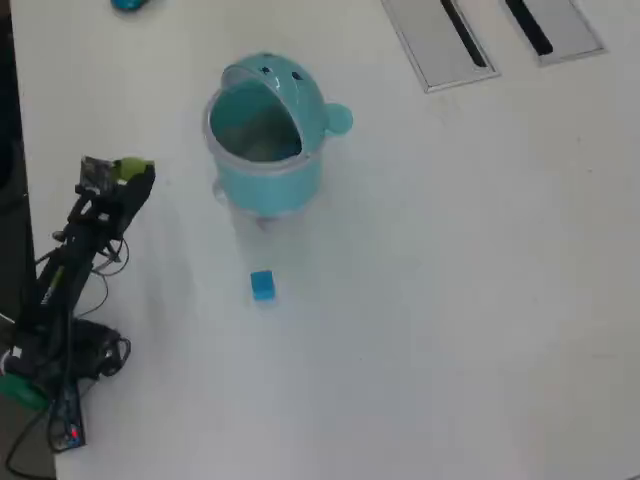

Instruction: Grasp RGB lego blocks and put them in the bin one by one.

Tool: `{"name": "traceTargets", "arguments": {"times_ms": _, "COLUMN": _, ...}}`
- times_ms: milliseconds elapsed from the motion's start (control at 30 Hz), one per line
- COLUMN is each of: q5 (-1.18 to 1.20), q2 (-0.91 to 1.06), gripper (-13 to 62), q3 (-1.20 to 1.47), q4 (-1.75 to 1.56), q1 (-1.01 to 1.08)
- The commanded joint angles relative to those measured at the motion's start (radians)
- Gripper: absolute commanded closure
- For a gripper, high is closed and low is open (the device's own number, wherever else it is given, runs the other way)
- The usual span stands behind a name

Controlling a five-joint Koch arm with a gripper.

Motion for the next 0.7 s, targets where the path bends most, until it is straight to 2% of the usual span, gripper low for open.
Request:
{"name": "traceTargets", "arguments": {"times_ms": 0, "q5": -0.002, "q2": -0.011, "gripper": 39.5, "q3": -0.13, "q4": -0.021, "q1": 0.014}}
{"name": "traceTargets", "arguments": {"times_ms": 300, "q5": -0.009, "q2": -0.14, "gripper": 39.5, "q3": -0.313, "q4": -0.092, "q1": 0.038}}
{"name": "traceTargets", "arguments": {"times_ms": 667, "q5": -0.011, "q2": -0.448, "gripper": 39.4, "q3": -0.626, "q4": -0.202, "q1": 0.115}}
